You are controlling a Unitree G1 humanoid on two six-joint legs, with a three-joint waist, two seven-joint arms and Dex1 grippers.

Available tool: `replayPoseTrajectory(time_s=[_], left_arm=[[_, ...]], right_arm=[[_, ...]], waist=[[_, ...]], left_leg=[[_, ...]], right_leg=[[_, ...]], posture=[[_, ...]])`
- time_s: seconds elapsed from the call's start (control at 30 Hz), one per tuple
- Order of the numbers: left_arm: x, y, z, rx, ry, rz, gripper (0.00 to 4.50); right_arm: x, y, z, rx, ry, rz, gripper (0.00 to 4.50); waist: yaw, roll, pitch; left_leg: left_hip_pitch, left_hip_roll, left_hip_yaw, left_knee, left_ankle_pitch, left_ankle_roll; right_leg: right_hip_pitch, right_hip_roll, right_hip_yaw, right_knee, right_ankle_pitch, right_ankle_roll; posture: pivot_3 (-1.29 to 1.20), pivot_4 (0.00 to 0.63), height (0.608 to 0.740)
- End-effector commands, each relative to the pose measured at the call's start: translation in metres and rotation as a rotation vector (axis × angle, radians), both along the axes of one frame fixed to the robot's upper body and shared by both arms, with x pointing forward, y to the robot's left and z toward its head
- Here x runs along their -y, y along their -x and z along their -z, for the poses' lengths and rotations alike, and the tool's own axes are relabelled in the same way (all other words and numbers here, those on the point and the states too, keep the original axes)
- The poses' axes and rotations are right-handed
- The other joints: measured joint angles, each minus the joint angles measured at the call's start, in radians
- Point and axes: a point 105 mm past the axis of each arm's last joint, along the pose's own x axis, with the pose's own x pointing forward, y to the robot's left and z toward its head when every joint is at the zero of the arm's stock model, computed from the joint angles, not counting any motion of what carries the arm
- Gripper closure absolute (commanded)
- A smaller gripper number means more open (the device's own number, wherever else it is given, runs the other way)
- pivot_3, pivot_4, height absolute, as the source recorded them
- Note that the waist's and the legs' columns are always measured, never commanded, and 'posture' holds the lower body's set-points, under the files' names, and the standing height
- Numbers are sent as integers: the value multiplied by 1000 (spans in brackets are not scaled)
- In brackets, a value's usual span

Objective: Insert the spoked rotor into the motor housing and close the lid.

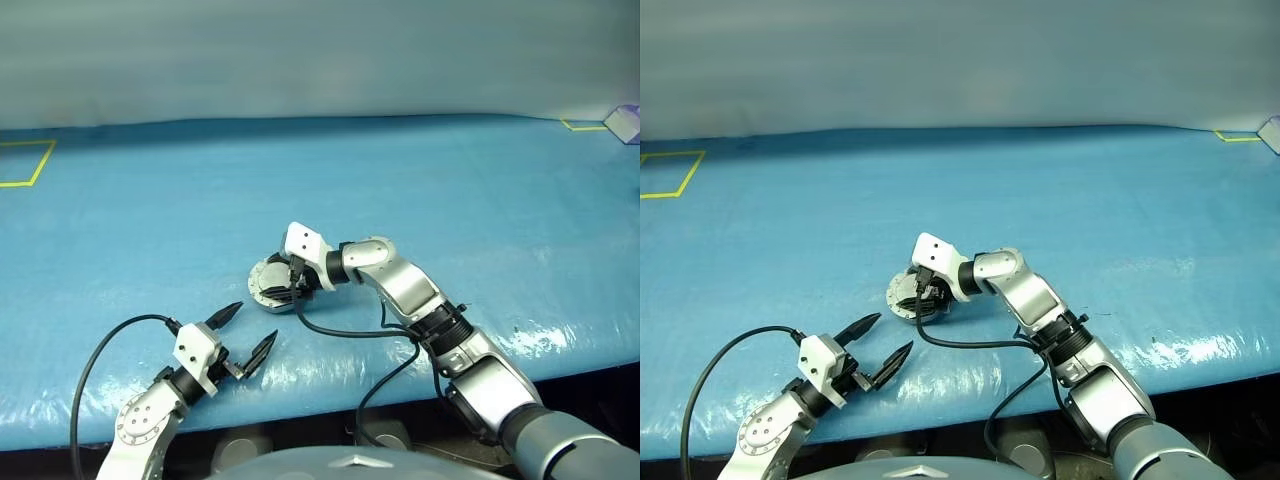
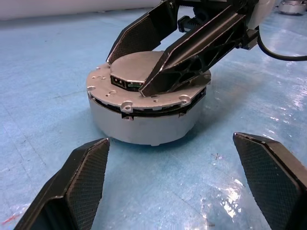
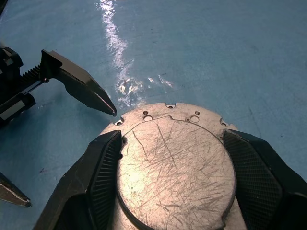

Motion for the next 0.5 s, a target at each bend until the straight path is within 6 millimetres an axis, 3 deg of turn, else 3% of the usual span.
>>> replayPoseTrajectory(time_s=[0.03, 0.5], left_arm=[[1, -1, -13, 50, -1, 12, 0], [3, -3, -13, 58, -3, 18, 0]], right_arm=[[-4, 3, -6, 35, -28, -43, 1448], [-2, -9, 0, 124, -49, -25, 1448]], waist=[[0, 0, 0], [-1, 0, 0]], left_leg=[[0, 0, 0, 0, 0, 0], [1, 1, 0, 0, 0, 0]], right_leg=[[0, 0, 0, 0, 0, 0], [0, 1, 0, 1, 0, 0]], posture=[[0, 150, 740], [0, 150, 740]])
